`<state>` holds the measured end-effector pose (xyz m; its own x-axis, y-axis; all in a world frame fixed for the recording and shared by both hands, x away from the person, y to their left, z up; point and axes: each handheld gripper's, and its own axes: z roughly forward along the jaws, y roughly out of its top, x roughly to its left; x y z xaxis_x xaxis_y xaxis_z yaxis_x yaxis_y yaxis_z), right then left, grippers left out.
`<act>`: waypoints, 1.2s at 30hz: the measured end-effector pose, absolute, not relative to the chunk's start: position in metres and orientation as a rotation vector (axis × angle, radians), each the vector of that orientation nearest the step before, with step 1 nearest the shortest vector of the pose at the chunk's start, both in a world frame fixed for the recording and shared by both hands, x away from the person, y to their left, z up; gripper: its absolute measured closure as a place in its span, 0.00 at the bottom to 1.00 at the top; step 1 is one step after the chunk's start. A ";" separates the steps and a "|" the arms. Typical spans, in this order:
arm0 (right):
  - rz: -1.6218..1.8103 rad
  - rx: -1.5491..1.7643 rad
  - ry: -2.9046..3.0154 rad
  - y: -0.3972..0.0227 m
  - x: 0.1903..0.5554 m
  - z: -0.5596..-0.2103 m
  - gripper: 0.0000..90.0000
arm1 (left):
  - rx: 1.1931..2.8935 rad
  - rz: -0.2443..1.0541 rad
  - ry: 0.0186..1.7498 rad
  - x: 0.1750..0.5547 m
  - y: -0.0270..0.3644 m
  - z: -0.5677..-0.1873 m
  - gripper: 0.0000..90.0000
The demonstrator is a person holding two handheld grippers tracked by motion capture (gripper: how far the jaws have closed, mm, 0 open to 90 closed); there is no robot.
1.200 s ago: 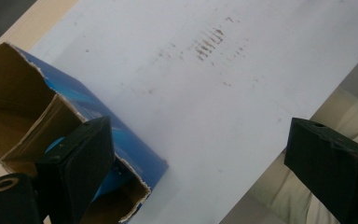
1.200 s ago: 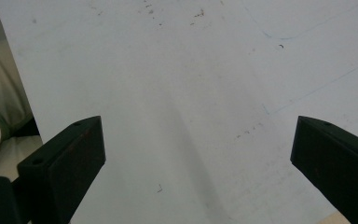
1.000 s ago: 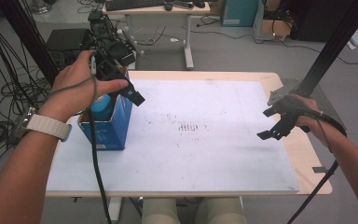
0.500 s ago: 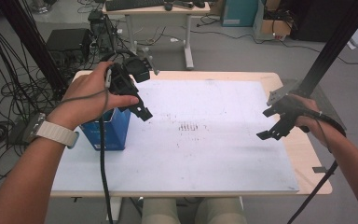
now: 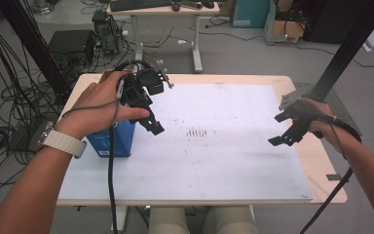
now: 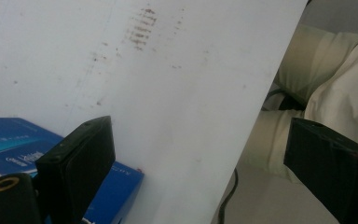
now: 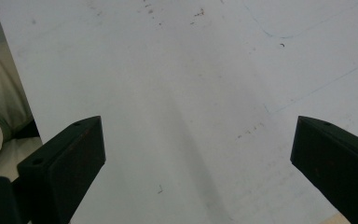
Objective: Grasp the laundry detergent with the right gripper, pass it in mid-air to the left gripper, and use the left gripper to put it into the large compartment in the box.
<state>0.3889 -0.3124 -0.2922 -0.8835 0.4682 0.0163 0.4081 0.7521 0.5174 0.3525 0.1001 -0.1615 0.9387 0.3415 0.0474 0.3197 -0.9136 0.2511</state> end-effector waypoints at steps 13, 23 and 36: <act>0.792 0.699 2.833 -0.311 0.390 -0.289 0.03 | 2.868 0.154 0.464 0.347 0.091 -0.162 0.10; 0.788 0.689 2.835 -0.311 0.388 -0.291 0.03 | 2.869 0.160 0.467 0.345 0.091 -0.166 0.10; 0.819 0.613 2.829 -0.309 0.393 -0.294 0.03 | 2.867 0.161 0.471 0.346 0.092 -0.167 0.10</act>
